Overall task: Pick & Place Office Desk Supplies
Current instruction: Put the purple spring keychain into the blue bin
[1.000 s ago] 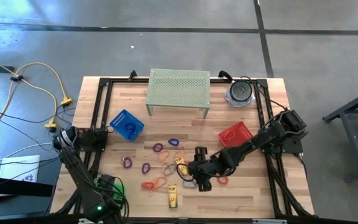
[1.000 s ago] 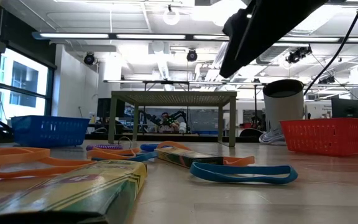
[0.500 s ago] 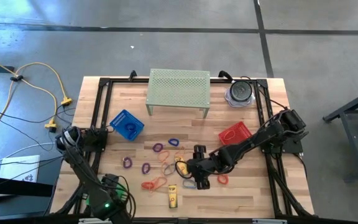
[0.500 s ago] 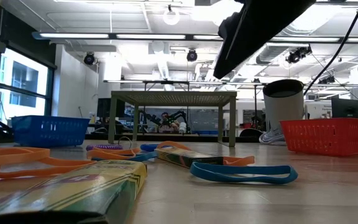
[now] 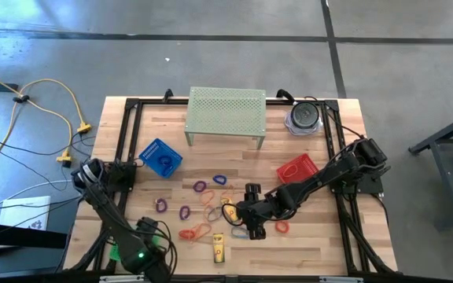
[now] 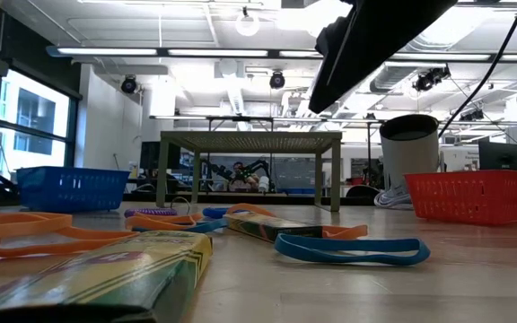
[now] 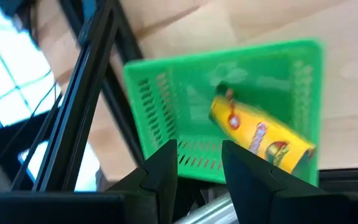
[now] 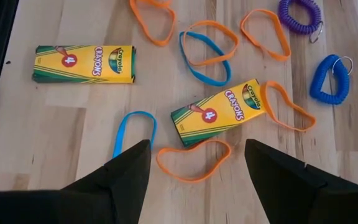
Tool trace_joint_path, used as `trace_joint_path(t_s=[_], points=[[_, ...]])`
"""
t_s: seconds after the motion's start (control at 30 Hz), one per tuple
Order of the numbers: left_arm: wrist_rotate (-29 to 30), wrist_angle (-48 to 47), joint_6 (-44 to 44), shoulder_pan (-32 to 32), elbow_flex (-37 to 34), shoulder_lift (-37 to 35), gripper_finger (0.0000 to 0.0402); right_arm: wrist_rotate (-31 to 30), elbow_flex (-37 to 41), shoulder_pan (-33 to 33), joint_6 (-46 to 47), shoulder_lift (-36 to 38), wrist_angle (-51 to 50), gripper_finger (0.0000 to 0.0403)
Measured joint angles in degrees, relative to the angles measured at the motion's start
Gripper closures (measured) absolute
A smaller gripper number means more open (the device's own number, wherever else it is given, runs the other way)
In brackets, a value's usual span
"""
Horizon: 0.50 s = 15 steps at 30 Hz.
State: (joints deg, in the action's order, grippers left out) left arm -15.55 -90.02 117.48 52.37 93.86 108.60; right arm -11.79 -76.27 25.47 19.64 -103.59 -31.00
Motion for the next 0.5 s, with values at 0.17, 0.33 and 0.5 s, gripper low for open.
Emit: trace_joint_path(t_s=[0.17, 0.33, 0.5], points=[[2.71, 0.01, -2.95, -1.58, 0.0, -0.23, 0.0281, -0.15, 0.0, 0.0, -0.18, 0.02, 0.07, 0.0154], [3.31, -0.01, -5.5, -2.73, 0.07, -0.3, 0.0282, -5.36, 0.04, 1.18, 0.02, 3.72, 0.55, 0.0154], [3.81, -0.1, -6.64, -3.13, 0.28, -2.22, 0.0282, -15.51, 0.06, 4.36, 0.22, 7.43, -0.16, 0.0154]])
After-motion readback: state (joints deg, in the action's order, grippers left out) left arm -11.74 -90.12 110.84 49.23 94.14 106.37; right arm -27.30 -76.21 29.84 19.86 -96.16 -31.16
